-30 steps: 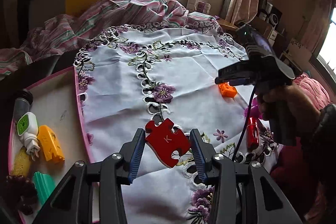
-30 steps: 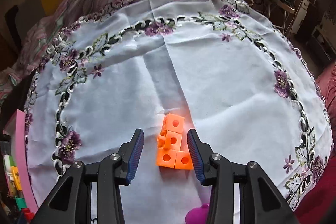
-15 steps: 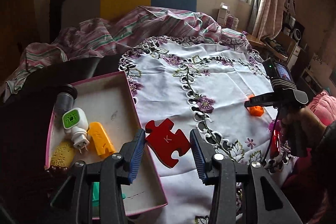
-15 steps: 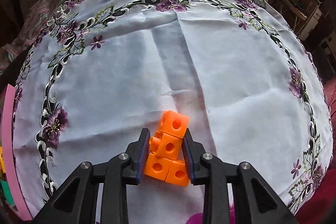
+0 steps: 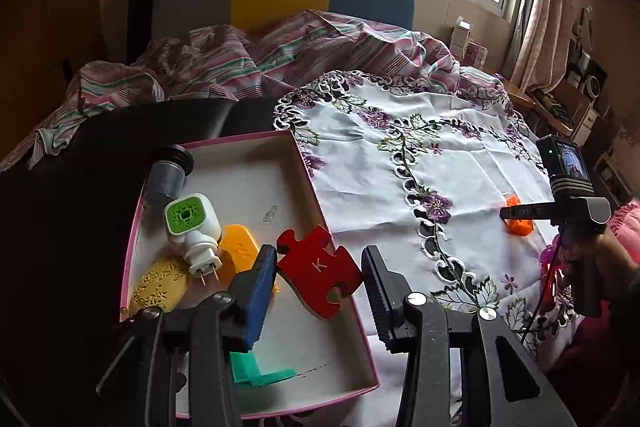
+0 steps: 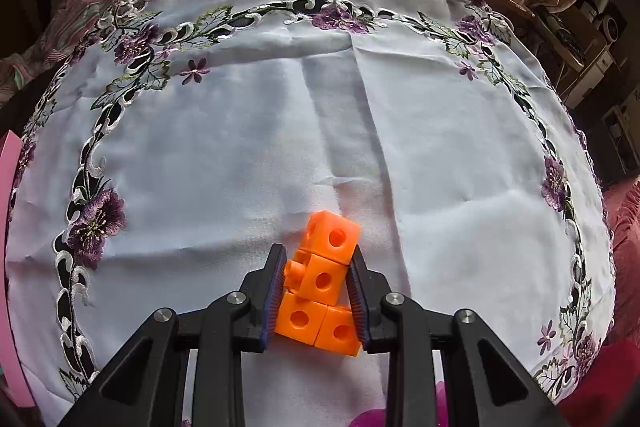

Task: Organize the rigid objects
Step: 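Carry the red puzzle piece into the pink tray and open left tool, then carry the orange cube block into the tray and open right tool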

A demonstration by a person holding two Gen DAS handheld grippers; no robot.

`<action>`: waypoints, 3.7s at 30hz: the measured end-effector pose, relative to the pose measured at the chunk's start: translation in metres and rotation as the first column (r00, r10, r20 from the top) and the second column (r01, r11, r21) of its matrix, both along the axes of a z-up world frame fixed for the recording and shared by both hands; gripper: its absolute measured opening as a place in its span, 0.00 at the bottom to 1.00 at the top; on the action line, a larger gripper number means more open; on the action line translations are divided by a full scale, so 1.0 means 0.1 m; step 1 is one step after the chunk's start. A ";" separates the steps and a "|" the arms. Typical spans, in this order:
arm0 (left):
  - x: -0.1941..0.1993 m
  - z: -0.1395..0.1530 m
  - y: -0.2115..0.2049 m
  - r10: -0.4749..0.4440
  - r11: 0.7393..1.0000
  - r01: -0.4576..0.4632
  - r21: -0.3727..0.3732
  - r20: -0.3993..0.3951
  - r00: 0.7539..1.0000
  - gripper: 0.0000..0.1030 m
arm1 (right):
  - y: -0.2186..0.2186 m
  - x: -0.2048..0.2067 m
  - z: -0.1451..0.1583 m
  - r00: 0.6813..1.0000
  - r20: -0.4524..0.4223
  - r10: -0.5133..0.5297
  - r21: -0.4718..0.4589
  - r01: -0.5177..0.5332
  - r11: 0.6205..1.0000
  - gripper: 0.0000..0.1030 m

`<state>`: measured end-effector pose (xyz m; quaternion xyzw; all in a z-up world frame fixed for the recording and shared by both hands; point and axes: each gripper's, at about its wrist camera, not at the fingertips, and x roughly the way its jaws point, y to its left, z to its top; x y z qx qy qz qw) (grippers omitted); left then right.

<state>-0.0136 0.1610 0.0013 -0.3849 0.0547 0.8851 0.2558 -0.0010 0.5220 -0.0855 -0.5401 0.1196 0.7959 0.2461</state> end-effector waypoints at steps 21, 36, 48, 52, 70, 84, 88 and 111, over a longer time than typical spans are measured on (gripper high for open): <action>-1.35 -0.16 -0.20 0.086 0.990 -0.100 0.100 0.140 0.986 0.43 | -0.03 -0.02 0.00 1.000 0.013 0.026 0.030 -0.026 0.999 0.28; -1.45 -0.41 -0.12 0.137 0.991 -0.137 -0.008 0.140 0.981 0.50 | -0.02 -0.05 0.02 0.999 0.012 0.039 0.022 -0.039 0.999 0.28; -0.71 -0.06 -0.40 0.179 0.984 -0.179 -0.001 0.033 0.983 0.55 | -0.03 -0.06 0.08 0.999 -0.005 0.042 0.025 -0.042 0.999 0.26; -0.47 -0.03 -0.48 0.191 0.982 -0.191 -0.004 0.014 0.981 0.55 | -0.05 -0.05 0.20 0.997 -0.062 0.052 0.036 -0.049 0.998 0.26; -0.19 -0.10 -0.92 0.272 0.962 -0.271 -0.034 0.014 0.962 0.55 | -0.35 -0.13 0.30 0.970 -0.139 0.200 -0.002 -0.202 0.979 0.26; -0.16 -0.18 -1.20 0.328 0.945 -0.327 -0.024 0.024 0.945 0.55 | -1.60 -0.46 0.85 0.875 -0.290 0.388 -0.116 -0.434 0.893 0.26; -0.16 -0.19 -1.26 0.333 0.943 -0.333 -0.016 0.027 0.942 0.55 | -2.21 -0.68 0.93 0.816 -0.341 0.467 -0.134 -0.534 0.834 0.26; -0.18 -0.26 -1.38 0.358 0.934 -0.358 0.004 0.046 0.933 0.62 | -2.80 -1.16 0.29 0.843 -0.255 0.474 -0.192 -0.524 0.830 0.34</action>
